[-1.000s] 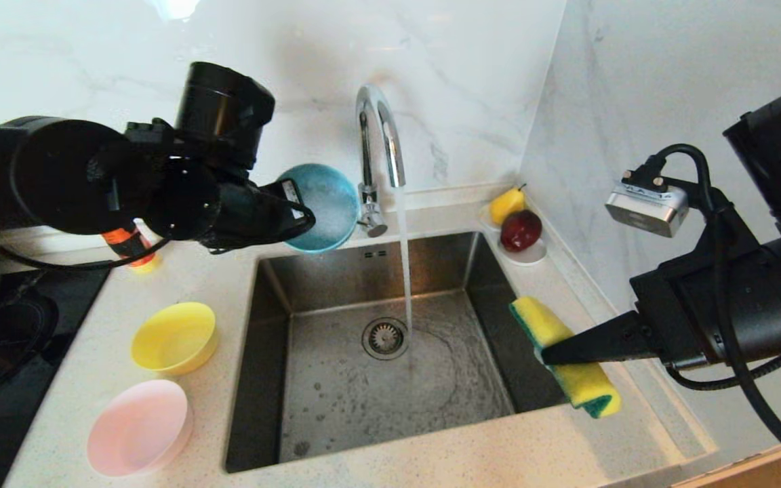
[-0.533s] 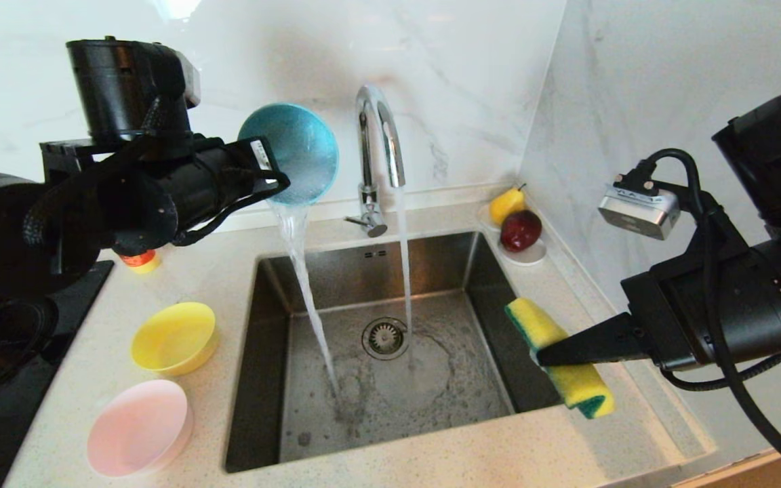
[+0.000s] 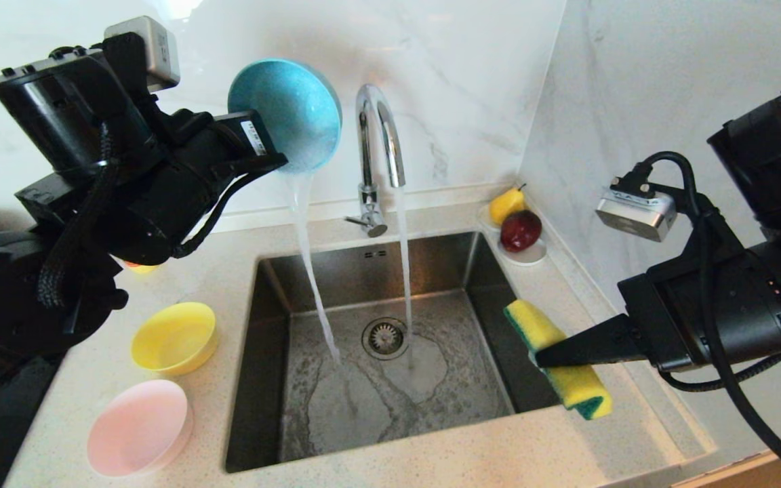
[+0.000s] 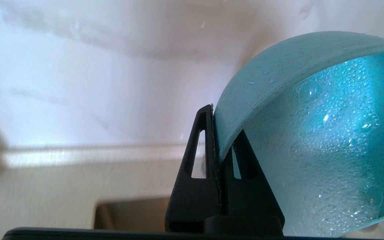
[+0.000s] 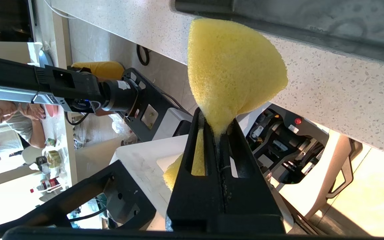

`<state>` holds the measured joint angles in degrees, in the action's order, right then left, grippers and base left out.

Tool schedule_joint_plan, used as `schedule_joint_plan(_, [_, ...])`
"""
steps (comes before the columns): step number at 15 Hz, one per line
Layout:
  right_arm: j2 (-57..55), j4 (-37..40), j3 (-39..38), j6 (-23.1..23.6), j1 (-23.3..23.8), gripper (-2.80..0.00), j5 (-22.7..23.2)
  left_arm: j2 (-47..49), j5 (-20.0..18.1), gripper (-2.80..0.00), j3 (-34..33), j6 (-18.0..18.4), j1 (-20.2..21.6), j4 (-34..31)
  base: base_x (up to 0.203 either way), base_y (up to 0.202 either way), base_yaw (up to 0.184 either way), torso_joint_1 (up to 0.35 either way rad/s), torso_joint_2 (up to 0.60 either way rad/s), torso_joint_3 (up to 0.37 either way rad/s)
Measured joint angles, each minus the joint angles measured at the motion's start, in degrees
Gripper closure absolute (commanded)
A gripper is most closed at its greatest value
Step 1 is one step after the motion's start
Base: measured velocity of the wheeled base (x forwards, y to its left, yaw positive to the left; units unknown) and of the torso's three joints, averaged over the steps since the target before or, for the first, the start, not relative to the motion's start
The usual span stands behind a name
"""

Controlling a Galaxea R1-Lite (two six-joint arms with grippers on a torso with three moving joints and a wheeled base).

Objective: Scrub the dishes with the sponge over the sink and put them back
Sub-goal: Rinse the bowl

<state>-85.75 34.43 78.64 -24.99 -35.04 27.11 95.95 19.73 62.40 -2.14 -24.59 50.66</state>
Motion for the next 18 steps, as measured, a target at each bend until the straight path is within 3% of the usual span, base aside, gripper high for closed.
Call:
schedule_joint_plan(4, [-0.3,0.0,0.0,-0.1,0.0,0.0,0.1,-1.0,-2.4,0.0,-2.9,3.2,0.0,12.0,0.0,0.0,0.0,0.0,0.0,0.0])
schedule_joint_plan(8, [-0.7,0.0,0.1,-0.1,0.0,0.0,0.1,-3.4,-4.2,0.0,-5.1,3.8,0.0,16.0,0.0,0.0,0.0,0.0,0.0,0.0])
schedule_joint_plan(14, [-1.3,0.0,0.2,0.0,0.0,0.0,0.2,-5.7,-4.4,0.0,-8.3,3.6,0.0,16.6,0.0,0.0,0.0,0.0,0.0,0.0])
schedule_joint_plan(18, [-0.8,0.0,0.2,0.0,0.0,0.0,0.2,-4.5,-4.3,0.0,-10.8,3.1,0.0,13.2,0.0,0.0,0.0,0.0,0.0,0.0])
